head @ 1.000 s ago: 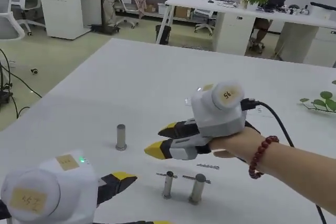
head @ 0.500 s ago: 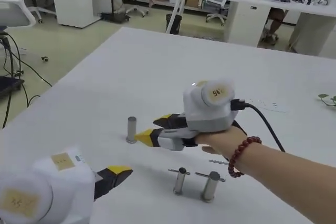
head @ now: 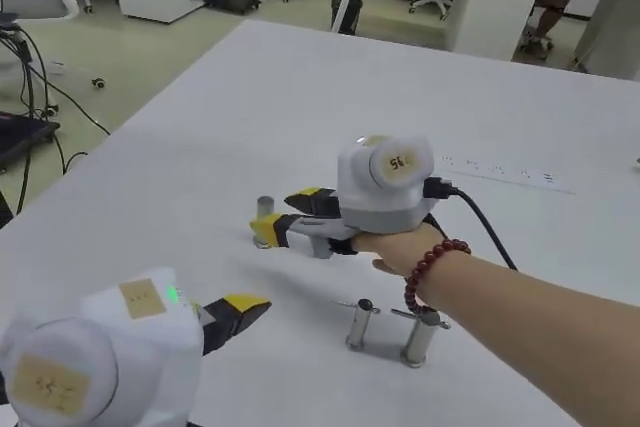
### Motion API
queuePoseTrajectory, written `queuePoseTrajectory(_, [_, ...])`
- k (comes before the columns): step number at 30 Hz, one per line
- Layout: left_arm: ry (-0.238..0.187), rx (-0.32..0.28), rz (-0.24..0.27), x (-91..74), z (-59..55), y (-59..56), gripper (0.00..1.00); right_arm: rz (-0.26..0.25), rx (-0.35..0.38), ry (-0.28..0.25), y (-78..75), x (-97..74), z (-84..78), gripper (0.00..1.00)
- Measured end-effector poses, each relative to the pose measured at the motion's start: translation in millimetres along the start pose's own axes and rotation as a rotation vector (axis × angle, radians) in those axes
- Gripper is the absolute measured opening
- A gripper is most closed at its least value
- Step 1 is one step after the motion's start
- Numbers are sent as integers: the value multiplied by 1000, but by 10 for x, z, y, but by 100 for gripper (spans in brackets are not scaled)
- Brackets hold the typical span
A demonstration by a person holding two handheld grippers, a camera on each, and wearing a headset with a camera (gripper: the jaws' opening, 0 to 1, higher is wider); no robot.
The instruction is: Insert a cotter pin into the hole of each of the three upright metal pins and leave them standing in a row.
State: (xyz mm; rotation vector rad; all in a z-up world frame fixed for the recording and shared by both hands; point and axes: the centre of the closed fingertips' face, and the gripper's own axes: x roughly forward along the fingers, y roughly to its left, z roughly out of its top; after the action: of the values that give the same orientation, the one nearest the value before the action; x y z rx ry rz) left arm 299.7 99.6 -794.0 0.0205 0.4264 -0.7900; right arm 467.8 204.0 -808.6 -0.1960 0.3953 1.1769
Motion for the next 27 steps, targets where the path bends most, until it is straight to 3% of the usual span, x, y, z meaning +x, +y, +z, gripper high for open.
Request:
queuePoseTrajectory(5, [13,12,-9,0,-39,-34,95,3,46,0,-12,71,-41,34])
queuePoseTrajectory(12, [19,10,2,-18,-64,-16,94,-7,31,-14,-26,155,20,25])
queuePoseTrajectory(19, [14,6,17,-31,-54,14,93,-38,28,9,-86,167,13,16])
queuePoseTrajectory(24, [15,1,19,-41,-70,7,92,-38,59,22,-103,173,5,15])
queuePoseTrajectory(27, [16,2,22,-49,-81,6,92,-46,27,36,-102,169,5,14])
